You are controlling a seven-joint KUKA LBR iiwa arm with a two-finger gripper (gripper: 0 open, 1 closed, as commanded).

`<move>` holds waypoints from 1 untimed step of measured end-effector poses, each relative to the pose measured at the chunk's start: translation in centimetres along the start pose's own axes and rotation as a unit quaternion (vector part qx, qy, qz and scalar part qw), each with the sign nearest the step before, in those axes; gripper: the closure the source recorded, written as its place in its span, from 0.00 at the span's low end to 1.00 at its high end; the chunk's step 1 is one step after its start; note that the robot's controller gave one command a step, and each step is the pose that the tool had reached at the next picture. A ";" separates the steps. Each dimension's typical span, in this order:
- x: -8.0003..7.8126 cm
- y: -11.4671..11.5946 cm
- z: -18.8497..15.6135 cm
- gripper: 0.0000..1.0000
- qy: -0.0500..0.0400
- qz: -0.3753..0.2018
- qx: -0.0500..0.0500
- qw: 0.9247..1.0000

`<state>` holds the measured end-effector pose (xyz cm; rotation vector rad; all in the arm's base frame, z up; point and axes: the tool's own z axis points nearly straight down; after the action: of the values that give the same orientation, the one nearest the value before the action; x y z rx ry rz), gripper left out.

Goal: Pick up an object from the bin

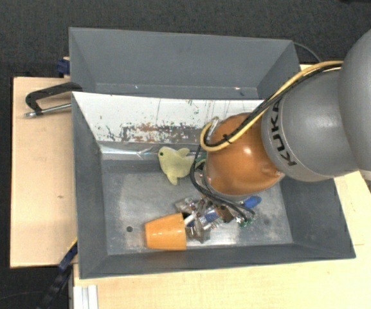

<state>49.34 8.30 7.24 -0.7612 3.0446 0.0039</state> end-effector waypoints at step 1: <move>-0.2 0.1 -3.3 1.00 -0.002 0.000 0.001 1.000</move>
Offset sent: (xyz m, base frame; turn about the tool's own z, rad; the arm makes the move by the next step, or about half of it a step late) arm -0.0002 0.0001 0.0310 0.0000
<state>49.43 8.44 10.55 -0.7592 3.0405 0.0020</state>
